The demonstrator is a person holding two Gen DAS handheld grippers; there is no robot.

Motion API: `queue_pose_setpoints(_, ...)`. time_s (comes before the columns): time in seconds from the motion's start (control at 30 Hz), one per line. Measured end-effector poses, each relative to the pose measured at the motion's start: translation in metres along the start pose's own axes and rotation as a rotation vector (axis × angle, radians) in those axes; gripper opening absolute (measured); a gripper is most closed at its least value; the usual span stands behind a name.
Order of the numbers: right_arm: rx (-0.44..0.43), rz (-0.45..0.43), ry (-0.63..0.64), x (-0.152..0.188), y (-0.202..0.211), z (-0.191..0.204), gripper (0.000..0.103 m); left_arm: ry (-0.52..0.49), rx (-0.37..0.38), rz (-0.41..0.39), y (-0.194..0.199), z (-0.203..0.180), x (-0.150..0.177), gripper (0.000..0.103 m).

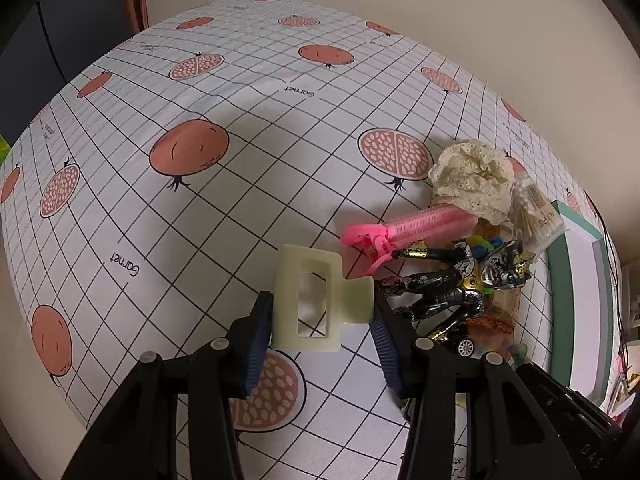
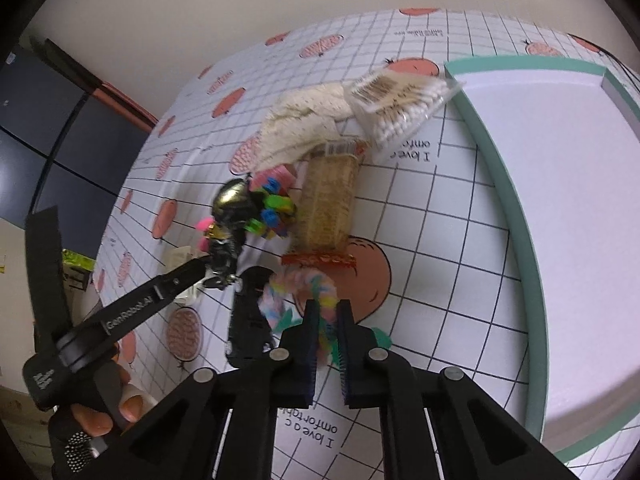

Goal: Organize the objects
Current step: 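Grasp the cream hair claw clip with the left tool while the right tool grasps the rainbow bracelet, then carry the claw clip and bracelet over the white tray with both tools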

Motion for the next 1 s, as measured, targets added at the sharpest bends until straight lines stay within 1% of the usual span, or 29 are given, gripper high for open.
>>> queue_pose_setpoints(0.2,-0.040,-0.052,0.013,-0.007,0.018,0.012,0.008,-0.003,0.009,-0.024,0.009,-0.002,-0.001,0.049)
queue_pose_setpoints(0.33,-0.085,-0.094,0.027,-0.011,0.033,0.021,0.008,0.007,0.019,-0.039,0.015,-0.001,-0.001,0.049)
queue_pose_setpoints(0.53,-0.076,-0.104,0.044,-0.011,0.038,0.027,0.008,0.029,0.030,-0.059,0.027,0.002,-0.001,0.049)
queue_pose_setpoints(0.6,-0.074,-0.106,0.038,-0.010,0.040,0.024,0.008,0.034,0.029,-0.065,0.030,0.003,0.000,0.049)
queue_pose_setpoints(0.67,-0.053,-0.109,0.032,-0.010,0.042,0.019,0.008,0.038,0.027,-0.075,0.034,0.003,0.001,0.049)
queue_pose_setpoints(0.77,-0.038,-0.138,0.012,-0.011,0.052,0.010,0.008,0.039,0.022,-0.101,0.042,0.001,-0.001,0.049)
queue_pose_setpoints(0.87,-0.024,-0.177,-0.027,-0.014,0.066,-0.005,0.008,0.036,0.023,-0.127,0.049,-0.004,-0.001,0.049)
queue_pose_setpoints(1.0,0.019,-0.224,-0.094,-0.015,0.084,-0.037,0.008,0.027,0.033,-0.162,0.057,-0.018,-0.001,0.049)
Point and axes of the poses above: each gripper's, at about its wrist camera, not at the fingertips, and y roughly against the way its jaws point, z to its left, x to its underside, the point moved 10 cm from there along -y, roughly the way its jaws point, and after that the axes turned 5 degrees about y, right-handed, at the moved point
